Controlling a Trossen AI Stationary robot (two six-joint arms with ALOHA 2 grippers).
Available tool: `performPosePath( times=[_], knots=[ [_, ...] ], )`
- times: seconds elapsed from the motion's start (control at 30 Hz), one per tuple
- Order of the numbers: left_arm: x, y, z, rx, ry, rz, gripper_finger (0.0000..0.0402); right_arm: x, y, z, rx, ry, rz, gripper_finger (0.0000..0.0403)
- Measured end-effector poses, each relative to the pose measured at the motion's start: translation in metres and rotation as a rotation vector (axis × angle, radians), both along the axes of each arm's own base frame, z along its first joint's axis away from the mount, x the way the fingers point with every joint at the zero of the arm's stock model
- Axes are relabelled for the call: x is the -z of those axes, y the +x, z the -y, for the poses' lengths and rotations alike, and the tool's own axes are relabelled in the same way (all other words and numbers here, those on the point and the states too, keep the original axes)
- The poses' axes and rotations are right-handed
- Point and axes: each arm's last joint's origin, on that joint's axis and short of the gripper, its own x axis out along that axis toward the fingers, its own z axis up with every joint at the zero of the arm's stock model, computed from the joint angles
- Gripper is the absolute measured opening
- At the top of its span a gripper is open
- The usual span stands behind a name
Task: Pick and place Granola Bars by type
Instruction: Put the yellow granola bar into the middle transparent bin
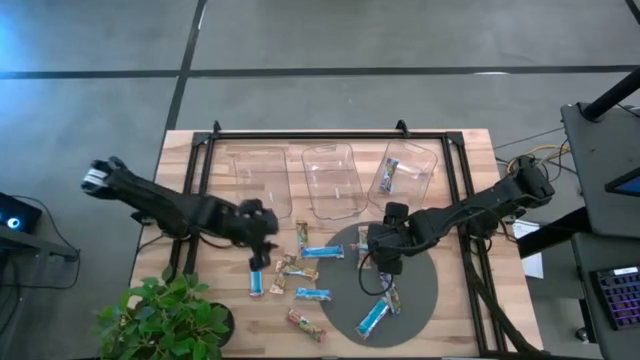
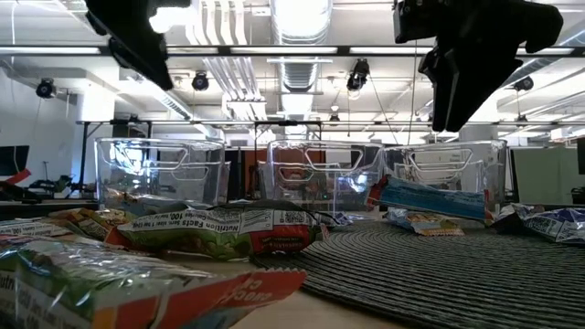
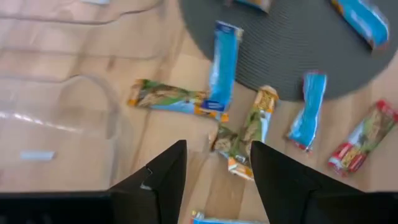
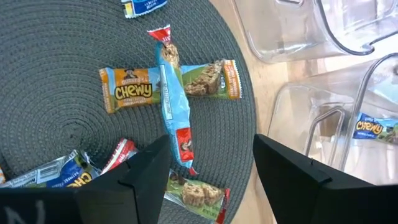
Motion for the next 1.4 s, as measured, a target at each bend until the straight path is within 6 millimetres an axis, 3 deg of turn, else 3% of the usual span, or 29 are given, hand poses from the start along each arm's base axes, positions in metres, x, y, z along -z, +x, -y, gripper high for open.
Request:
performPosePath(
  times=[0.13, 0.57, 0.73, 1.2, 1.4],
  knots=[
    [0.027, 0.024, 0.014, 0.097, 0.067, -0.072, 0.0162, 0.000, 0.000, 0.000, -0.006, -0.002, -0.003, 0.0219],
    [0.065, 0.082, 0.043, 0.325, 0.049, -0.046, 0.0163, 0.001, -0.003, 0.001, -0.034, -0.017, -0.036, 0.0219],
    [0.077, 0.092, 0.047, 0.325, 0.047, -0.084, 0.0163, 0.001, -0.004, 0.001, -0.061, -0.028, -0.057, 0.0219],
    [0.112, 0.093, 0.048, 0.270, 0.040, -0.247, 0.0163, 0.001, -0.004, 0.001, -0.077, -0.033, -0.061, 0.0219],
    [0.122, 0.094, 0.047, 0.262, 0.063, -0.282, 0.0140, 0.001, -0.004, 0.001, -0.077, -0.033, -0.061, 0.0219]
  ],
)
